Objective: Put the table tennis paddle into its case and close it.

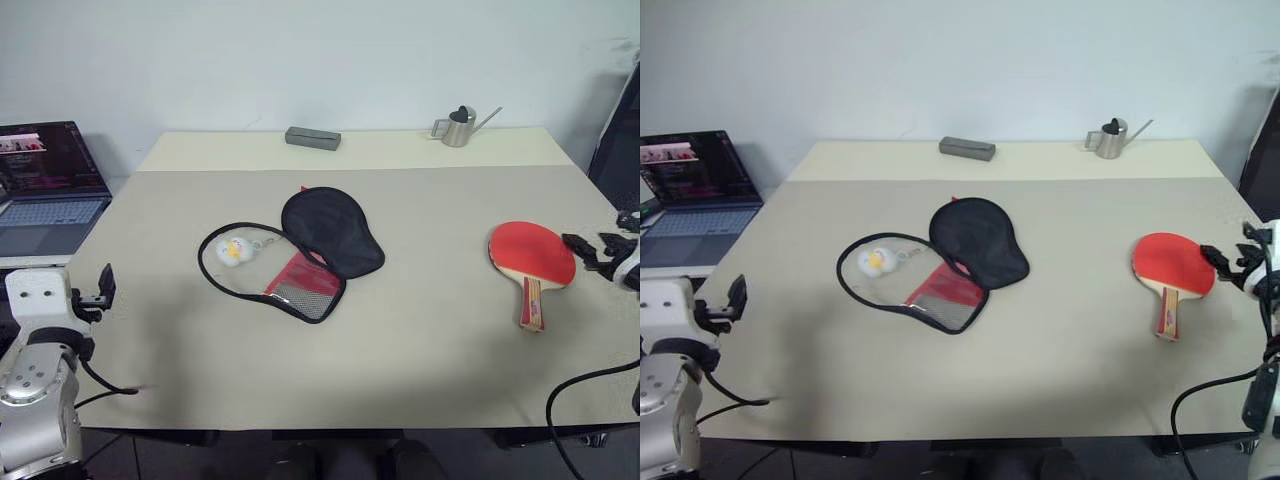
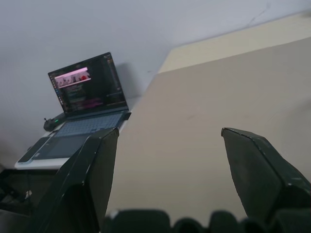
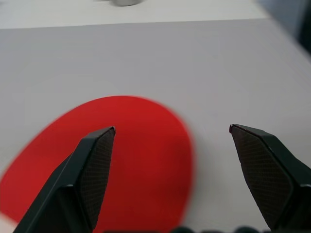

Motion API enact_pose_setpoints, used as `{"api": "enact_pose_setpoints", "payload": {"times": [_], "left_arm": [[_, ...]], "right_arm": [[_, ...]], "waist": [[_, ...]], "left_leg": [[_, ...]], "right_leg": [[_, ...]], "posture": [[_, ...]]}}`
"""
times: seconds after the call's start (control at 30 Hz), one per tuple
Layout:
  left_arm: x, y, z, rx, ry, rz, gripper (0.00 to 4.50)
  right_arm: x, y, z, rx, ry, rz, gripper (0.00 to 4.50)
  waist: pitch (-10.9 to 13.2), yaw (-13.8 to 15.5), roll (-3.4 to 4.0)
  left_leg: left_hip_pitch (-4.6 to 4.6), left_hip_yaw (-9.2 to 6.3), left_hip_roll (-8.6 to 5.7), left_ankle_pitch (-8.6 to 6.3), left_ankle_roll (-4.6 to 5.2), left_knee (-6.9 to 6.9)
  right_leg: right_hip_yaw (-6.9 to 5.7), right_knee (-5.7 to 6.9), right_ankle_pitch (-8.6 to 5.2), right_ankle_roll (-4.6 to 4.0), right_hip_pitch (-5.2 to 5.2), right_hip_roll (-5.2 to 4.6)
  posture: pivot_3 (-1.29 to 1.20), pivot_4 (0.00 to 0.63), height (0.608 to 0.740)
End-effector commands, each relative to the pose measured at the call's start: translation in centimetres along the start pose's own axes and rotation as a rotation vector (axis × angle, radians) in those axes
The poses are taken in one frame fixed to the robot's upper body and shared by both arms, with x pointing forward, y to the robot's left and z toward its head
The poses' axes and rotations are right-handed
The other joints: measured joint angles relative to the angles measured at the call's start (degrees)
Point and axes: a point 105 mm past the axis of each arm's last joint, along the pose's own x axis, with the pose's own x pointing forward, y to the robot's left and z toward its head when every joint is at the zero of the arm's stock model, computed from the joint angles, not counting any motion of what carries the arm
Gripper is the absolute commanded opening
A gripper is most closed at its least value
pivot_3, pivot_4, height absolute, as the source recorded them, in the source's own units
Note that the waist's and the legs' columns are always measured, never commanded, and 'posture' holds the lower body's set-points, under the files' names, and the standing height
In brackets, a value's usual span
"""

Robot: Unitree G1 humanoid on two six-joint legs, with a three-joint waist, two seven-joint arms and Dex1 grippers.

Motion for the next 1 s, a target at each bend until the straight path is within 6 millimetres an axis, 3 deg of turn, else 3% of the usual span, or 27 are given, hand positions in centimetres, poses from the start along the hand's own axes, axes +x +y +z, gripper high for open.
{"api": "enact_pose_setpoints", "payload": {"times": [0.03,0.4,0.6,0.83,1.0], "left_arm": [[0.4,0.6,2.0,0.012,-0.074,-0.037,3.7],[0.3,0.2,2.5,-0.128,-0.071,-0.122,3.7],[1.4,0.0,4.6,-0.163,-0.105,-0.191,3.7],[3.1,-4.2,9.1,-0.197,-0.194,-0.458,3.7],[3.3,-7.5,10.2,-0.219,-0.198,-0.633,3.7]], "right_arm": [[0.3,1.2,2.7,-0.027,-0.105,0.083,4.12],[0.6,4.9,2.8,0.13,-0.133,0.271,4.12],[0.3,9.4,4.7,0.146,-0.15,0.464,4.12],[-0.1,16.3,6.3,0.087,-0.15,0.707,4.12],[0.3,20.3,6.4,0.038,-0.126,0.819,4.12]], "waist": [[0.0,0.0,0.0],[0.0,0.1,0.0],[0.0,0.1,0.0],[0.0,0.2,0.0],[0.0,0.1,0.0]], "left_leg": [[0.01,0.0,0.0,0.0,0.0,0.0],[0.0,-0.35,0.01,0.0,-0.01,-0.02],[0.0,-0.44,0.03,0.0,0.0,0.0],[-0.04,-0.53,0.0,0.0,-0.01,0.02],[-0.05,-0.56,0.01,0.02,-0.05,0.02]], "right_leg": [[0.01,0.01,0.0,0.0,0.0,0.0],[-0.02,0.0,0.01,-0.01,-0.02,0.0],[-0.07,0.02,0.01,-0.02,-0.01,0.01],[-0.15,0.02,0.02,-0.03,-0.02,0.01],[-0.16,0.01,0.02,-0.03,-0.05,0.01]], "posture": [[0.0,0.15,0.74],[0.0,0.15,0.74],[0.0,0.15,0.74],[0.0,0.15,0.74],[0.0,0.15,0.74]]}}
